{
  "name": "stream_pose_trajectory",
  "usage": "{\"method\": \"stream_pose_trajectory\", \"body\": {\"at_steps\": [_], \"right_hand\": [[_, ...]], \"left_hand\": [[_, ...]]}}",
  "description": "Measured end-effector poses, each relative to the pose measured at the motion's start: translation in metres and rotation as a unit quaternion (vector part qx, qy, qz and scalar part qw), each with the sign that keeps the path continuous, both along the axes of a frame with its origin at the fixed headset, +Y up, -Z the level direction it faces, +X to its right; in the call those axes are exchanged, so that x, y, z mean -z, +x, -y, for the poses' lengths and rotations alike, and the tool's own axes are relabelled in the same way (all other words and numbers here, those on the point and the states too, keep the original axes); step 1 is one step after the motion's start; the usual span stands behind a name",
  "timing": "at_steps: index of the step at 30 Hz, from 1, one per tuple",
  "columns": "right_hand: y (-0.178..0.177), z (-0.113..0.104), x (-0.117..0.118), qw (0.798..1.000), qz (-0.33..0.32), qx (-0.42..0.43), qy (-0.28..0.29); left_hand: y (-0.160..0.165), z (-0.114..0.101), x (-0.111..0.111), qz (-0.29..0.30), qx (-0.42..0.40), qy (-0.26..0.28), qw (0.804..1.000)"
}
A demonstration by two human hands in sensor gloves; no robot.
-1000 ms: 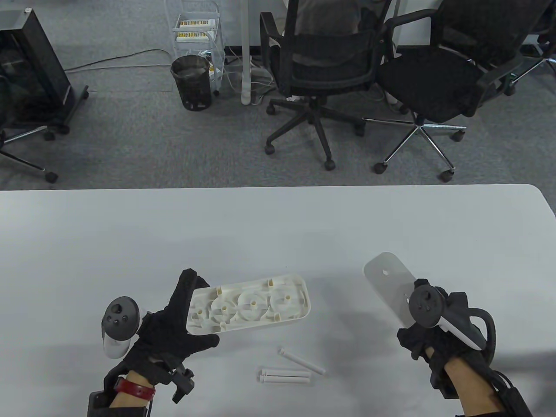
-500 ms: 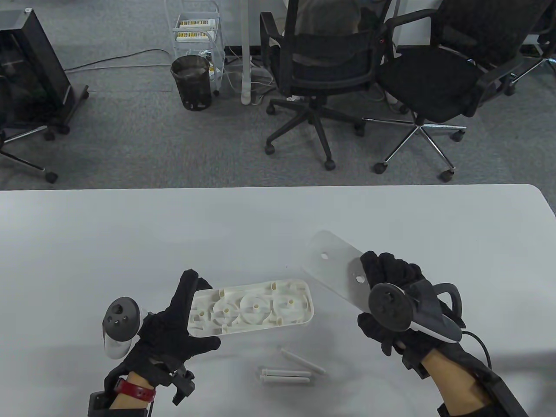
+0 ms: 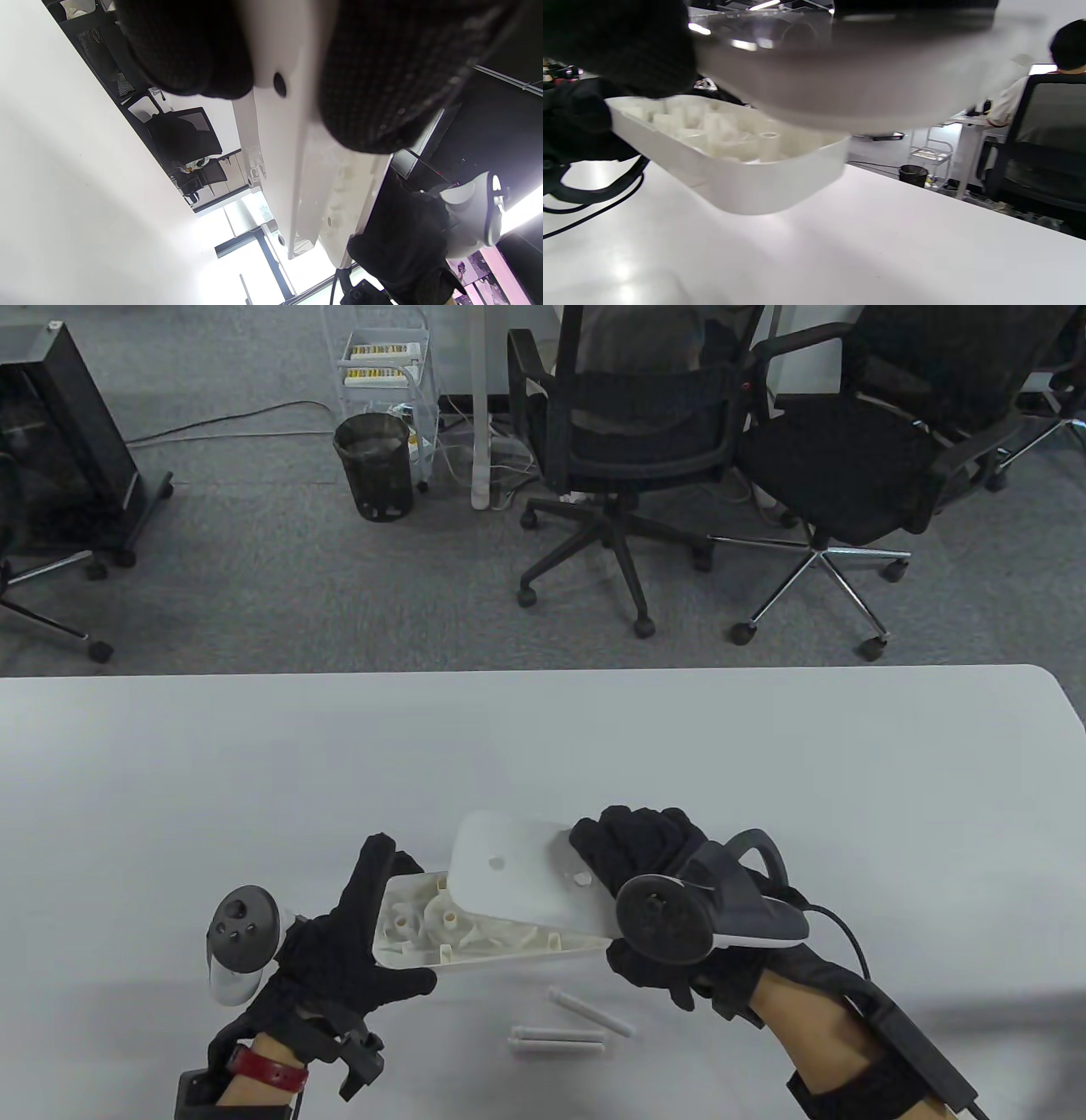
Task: Fit Hanoi Tower parts together into a complete Hanoi Tower
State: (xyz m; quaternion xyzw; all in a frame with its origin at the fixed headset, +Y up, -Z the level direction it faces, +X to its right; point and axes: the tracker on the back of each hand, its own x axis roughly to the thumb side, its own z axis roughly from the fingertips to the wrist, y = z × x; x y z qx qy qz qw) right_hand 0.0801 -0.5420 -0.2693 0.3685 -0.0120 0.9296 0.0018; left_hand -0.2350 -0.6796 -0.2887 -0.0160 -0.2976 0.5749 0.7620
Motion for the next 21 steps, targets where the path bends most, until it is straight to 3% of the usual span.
{"method": "stream_pose_trajectory", "body": {"at_steps": [8, 21], "right_hand": [[-0.028, 0.005, 0.001, 0.999, -0.041, -0.024, -0.02], [-0.045, 0.019, 0.01, 0.994, -0.061, -0.036, -0.078]], "left_hand": [[0.002, -0.003, -0.002, 0.004, -0.005, 0.005, 1.0], [0.008, -0.006, -0.004, 0.017, -0.013, 0.007, 1.0]]}}
